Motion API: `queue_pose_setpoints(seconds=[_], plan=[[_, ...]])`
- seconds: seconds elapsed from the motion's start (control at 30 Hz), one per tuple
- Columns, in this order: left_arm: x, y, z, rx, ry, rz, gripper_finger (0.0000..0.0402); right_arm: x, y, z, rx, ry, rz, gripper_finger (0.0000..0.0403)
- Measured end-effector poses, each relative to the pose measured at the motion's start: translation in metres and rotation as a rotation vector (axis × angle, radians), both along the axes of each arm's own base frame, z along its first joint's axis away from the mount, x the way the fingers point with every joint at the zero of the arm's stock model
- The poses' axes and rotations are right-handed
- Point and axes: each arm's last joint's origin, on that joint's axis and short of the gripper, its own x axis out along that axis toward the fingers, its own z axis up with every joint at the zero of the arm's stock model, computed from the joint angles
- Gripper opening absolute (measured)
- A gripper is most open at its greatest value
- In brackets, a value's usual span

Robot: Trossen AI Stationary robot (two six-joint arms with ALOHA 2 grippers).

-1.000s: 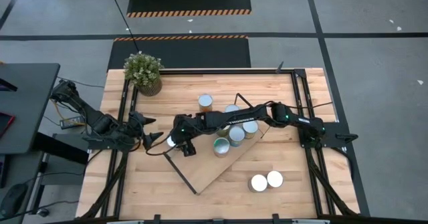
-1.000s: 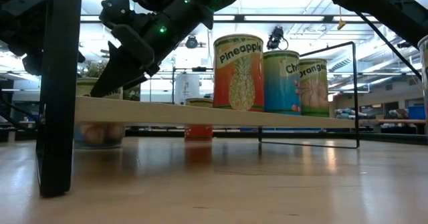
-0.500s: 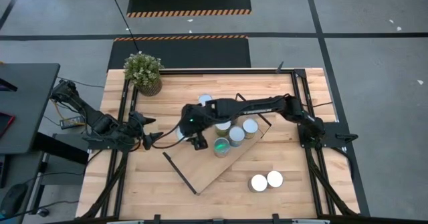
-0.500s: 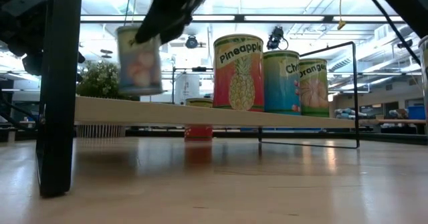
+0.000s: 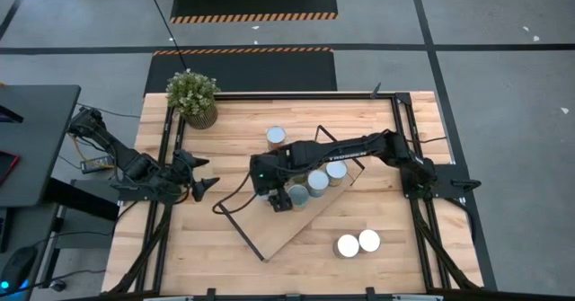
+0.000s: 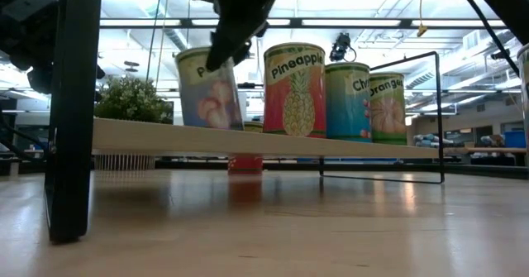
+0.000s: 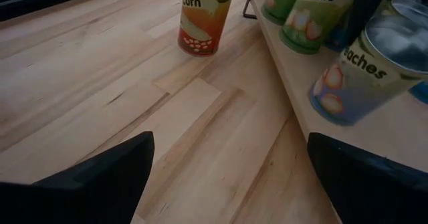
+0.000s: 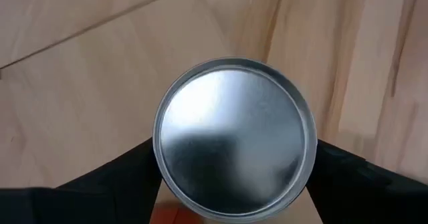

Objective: Pick and place cans onto a shelf
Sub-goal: Put the canned peaches on the shelf

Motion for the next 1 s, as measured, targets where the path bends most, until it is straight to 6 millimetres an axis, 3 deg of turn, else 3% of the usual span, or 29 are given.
queue_pose_setpoints(seconds=[0.47, 1.0], plan=[[0.000, 0.000, 0.000, 0.002, 0.001, 0.000, 0.0400, -0.010, 0.011, -0.005, -0.087, 0.096, -0.084, 0.0394], [0.000, 0.000, 0.000, 0.003, 0.001, 0.000, 0.0400, 0.002, 0.027, 0.039, -0.151, -0.164, -0.073, 0.0396]])
